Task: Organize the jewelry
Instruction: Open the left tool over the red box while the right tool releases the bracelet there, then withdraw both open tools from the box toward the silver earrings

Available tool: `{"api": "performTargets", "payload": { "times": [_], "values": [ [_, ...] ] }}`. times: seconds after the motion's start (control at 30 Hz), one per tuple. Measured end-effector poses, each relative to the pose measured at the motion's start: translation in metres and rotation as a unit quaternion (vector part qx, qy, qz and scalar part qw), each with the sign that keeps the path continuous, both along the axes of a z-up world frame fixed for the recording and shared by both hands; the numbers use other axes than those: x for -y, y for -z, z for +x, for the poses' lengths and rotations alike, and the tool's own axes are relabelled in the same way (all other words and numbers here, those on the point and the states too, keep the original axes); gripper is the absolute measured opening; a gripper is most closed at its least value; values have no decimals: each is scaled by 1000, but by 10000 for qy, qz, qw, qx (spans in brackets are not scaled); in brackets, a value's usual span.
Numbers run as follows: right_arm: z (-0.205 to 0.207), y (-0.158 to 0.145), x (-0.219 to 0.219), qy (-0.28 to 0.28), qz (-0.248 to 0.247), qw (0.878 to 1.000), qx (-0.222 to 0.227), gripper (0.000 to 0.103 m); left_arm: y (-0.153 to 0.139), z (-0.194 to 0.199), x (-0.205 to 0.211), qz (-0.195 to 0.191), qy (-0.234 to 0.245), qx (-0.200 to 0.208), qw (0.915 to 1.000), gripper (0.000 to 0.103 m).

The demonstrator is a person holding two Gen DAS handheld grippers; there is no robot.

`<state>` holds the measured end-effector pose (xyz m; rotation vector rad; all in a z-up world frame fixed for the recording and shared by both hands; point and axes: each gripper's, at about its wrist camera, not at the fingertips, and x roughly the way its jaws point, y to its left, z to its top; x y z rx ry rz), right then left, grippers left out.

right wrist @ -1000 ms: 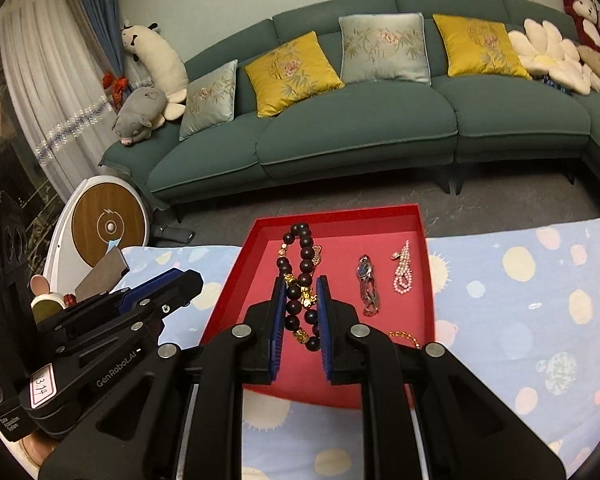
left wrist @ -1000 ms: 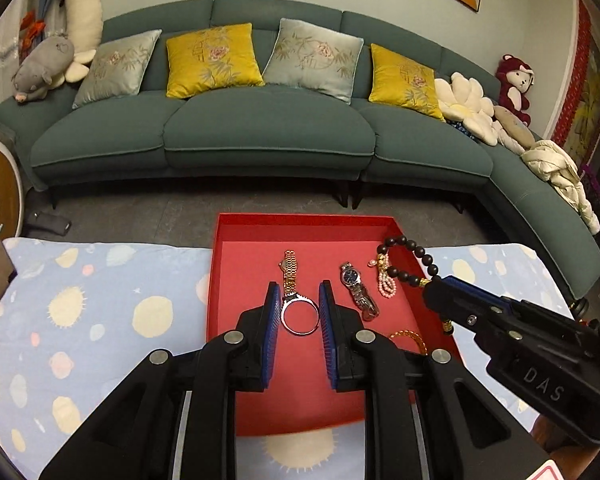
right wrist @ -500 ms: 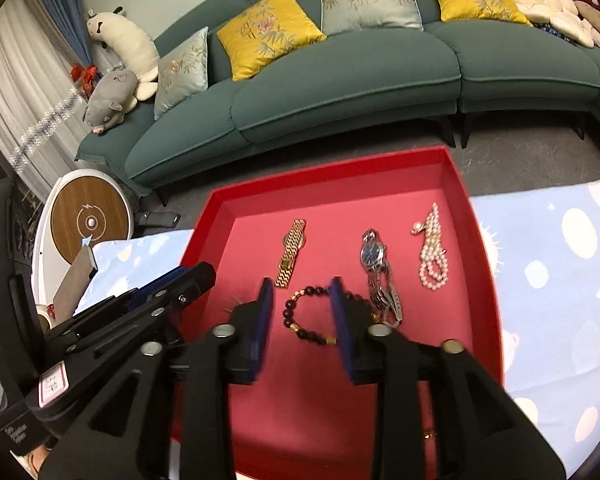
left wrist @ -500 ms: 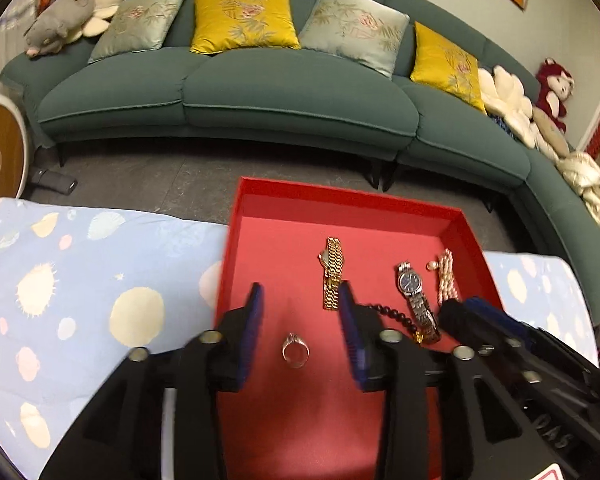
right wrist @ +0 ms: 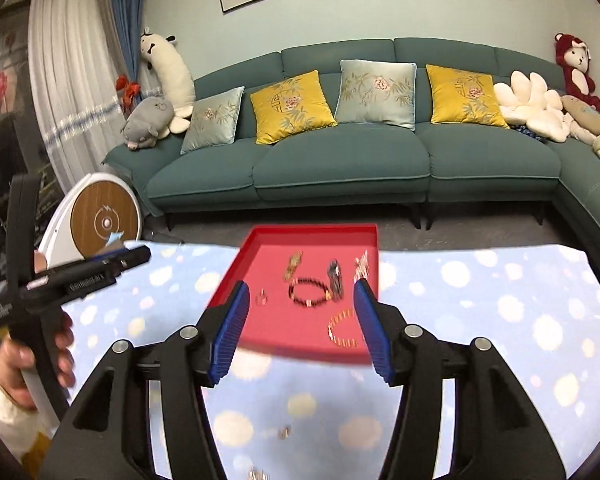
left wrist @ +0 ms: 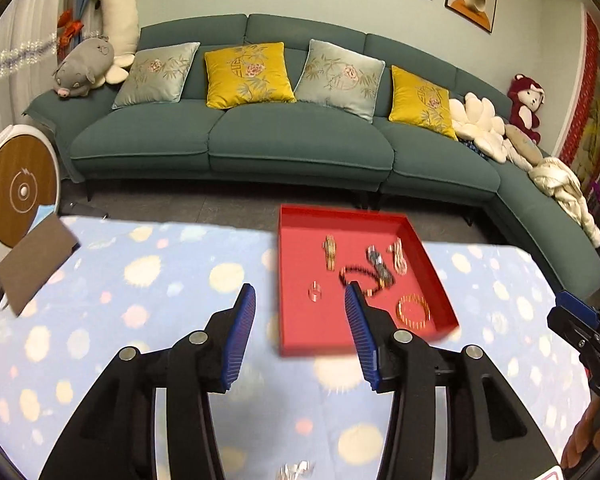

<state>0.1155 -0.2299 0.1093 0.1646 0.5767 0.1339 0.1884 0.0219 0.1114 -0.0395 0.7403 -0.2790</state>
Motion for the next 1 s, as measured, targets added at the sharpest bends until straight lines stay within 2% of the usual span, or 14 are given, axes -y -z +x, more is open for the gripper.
{"api": "performTargets", "payload": {
  "times": [0.2, 0.4, 0.53, 0.67, 0.83, 1.0],
  "values": [
    [-52, 35, -5, 55, 107, 9993, -348, 52, 31, -63, -7, 416, -131, -38, 9990, 49],
    [-71, 69, -17, 6, -29, 9983, -589, 52, 68, -96, -15, 432, -124, -321, 9985, 49],
    [-65, 89, -24, 3, -5, 9967, -810, 52, 93, -98, -15, 585, -169, -491, 9969, 49],
    [-50, 109, -33, -39, 137, 9941, -1078, 52, 111, -97, -17, 515, -154, -719, 9960, 49],
    [-32, 124, -49, -91, 34, 9924, -1226, 50, 115, -97, -20, 667, -141, -665, 9955, 49],
    [-15, 138, -61, -125, -67, 9908, -1348, 45, 120, -94, -35, 587, -215, -797, 9949, 49]
  ]
}}
